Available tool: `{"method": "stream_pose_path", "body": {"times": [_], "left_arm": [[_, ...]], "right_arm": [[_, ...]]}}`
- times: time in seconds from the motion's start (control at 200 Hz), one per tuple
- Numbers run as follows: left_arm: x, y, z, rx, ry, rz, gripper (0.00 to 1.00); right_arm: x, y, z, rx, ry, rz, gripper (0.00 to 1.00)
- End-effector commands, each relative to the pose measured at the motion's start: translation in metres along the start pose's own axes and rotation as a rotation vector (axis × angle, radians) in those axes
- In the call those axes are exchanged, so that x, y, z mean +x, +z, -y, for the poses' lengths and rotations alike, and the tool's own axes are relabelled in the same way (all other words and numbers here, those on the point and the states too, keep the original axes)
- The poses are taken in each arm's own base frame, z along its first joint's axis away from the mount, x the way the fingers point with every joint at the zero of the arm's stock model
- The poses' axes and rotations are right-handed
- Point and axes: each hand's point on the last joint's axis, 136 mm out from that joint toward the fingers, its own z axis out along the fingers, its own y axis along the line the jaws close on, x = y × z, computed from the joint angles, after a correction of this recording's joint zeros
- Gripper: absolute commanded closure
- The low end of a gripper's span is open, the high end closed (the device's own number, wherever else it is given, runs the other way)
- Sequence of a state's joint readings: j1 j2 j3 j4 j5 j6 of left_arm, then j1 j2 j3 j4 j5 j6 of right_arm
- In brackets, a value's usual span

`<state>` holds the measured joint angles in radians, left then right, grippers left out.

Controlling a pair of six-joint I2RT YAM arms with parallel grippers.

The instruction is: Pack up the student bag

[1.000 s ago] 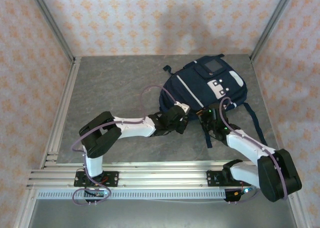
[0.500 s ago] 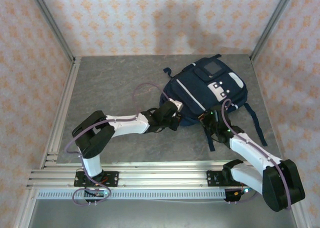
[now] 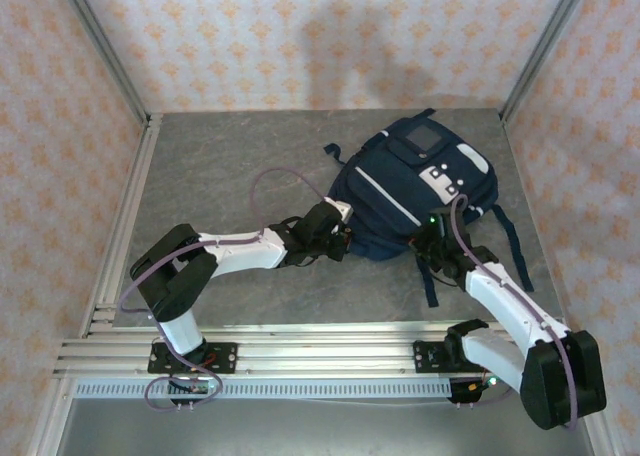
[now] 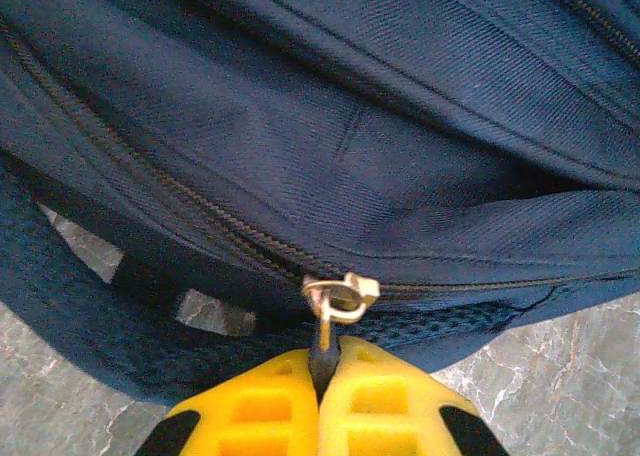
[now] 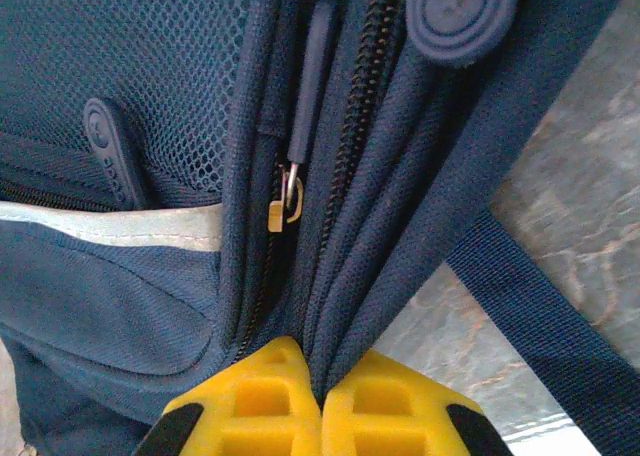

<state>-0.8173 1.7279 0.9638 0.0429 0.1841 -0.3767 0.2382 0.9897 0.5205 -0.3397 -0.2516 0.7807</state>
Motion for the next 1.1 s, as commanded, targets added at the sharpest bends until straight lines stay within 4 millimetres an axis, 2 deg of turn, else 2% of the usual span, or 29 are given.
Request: {"method": "stream_pose_path", "body": {"times": [0.0,0.105,0.21,0.275,0.36,0.49,0.6,0.676,0.791,0.941,1.066,1.096], "left_arm": [[0.003,0.004,-0.024,-0.074,-0.05,-0.01,1.0],[0.004,0.014,-0.009,-0.049,-0.032,-0.028,1.0],[0.006,0.022,0.015,-0.004,-0.001,-0.035,1.0],[0.006,0.024,0.028,0.021,0.017,-0.031,1.0],[0.007,0.025,0.039,0.047,0.033,-0.03,1.0],[0.008,0.022,0.045,0.069,0.034,-0.02,1.0],[0.007,0.019,0.046,0.077,0.036,-0.012,1.0],[0.006,0.016,0.048,0.082,0.037,-0.007,1.0],[0.006,0.013,0.05,0.087,0.038,-0.002,1.0],[0.007,0.011,0.05,0.088,0.037,-0.001,1.0],[0.006,0.01,0.05,0.087,0.037,0.003,1.0],[0.005,0.01,0.05,0.083,0.037,0.004,1.0]], "right_arm": [[-0.035,-0.014,0.025,0.169,-0.063,0.119,0.92],[-0.05,-0.022,0.032,0.245,-0.076,0.153,0.84],[-0.045,-0.029,0.019,0.19,-0.02,0.117,0.57],[-0.033,-0.033,0.01,0.119,0.075,0.077,0.49],[-0.016,-0.039,0.002,0.059,0.207,0.034,0.5],[0.01,-0.044,-0.012,0.016,0.32,-0.01,0.55],[0.033,-0.027,-0.031,-0.076,0.422,-0.077,0.57],[0.043,-0.014,-0.042,-0.097,0.455,-0.095,0.55],[0.049,0.002,-0.057,-0.104,0.466,-0.113,0.48],[0.039,0.013,-0.07,-0.106,0.443,-0.051,0.47],[0.038,0.021,-0.065,-0.065,0.446,-0.016,0.49],[0.04,0.028,-0.058,-0.025,0.443,-0.012,0.5]]}}
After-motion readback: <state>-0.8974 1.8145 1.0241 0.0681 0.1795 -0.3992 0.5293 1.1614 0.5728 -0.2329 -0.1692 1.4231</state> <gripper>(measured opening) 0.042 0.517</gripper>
